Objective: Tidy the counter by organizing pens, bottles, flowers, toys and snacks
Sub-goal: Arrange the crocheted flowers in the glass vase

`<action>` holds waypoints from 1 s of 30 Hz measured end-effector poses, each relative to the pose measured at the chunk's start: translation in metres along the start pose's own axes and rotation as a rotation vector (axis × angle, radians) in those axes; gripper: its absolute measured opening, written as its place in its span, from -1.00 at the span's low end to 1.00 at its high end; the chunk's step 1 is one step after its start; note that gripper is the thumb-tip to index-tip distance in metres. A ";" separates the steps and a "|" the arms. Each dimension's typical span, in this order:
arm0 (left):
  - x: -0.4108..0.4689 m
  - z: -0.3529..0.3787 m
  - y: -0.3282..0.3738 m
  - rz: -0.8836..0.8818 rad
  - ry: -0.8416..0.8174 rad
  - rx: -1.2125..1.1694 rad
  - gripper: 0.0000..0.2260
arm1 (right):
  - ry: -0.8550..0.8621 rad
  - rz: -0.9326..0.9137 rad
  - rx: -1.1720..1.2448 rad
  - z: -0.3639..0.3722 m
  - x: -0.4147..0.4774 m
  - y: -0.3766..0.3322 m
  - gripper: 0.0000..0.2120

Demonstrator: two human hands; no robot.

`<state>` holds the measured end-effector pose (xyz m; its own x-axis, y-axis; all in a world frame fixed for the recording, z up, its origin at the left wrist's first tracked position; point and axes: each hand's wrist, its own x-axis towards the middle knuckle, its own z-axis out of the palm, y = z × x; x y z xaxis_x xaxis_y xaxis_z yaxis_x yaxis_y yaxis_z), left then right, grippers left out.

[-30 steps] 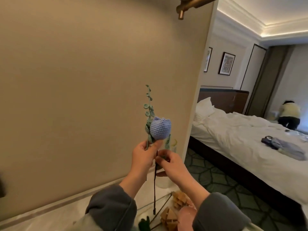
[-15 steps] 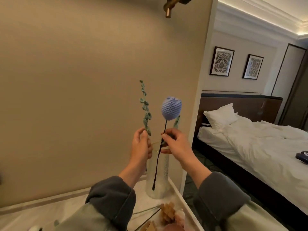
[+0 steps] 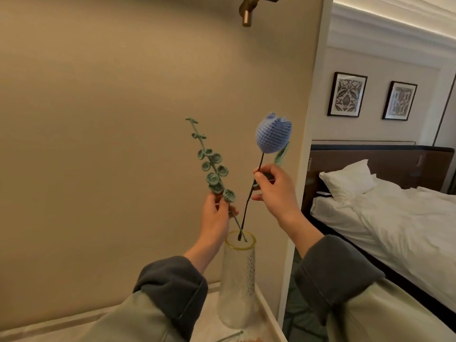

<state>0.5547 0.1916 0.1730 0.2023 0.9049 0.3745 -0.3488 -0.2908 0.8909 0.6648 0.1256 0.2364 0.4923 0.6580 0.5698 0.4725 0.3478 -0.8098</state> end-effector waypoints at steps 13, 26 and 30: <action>0.001 -0.023 -0.102 -0.053 -0.087 0.434 -0.81 | -0.092 0.338 -0.129 0.030 -0.024 0.132 -0.93; -0.012 -0.030 -0.114 -0.176 -0.094 0.364 -0.79 | -0.002 0.405 0.040 0.046 -0.054 0.153 -0.79; -0.013 -0.030 -0.113 -0.203 -0.079 0.318 -0.88 | 0.014 0.393 0.047 0.048 -0.058 0.153 -0.75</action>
<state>0.5646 0.2224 0.0596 0.3126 0.9308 0.1895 0.0041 -0.2008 0.9796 0.6739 0.1725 0.0726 0.6388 0.7382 0.2168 0.2123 0.1017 -0.9719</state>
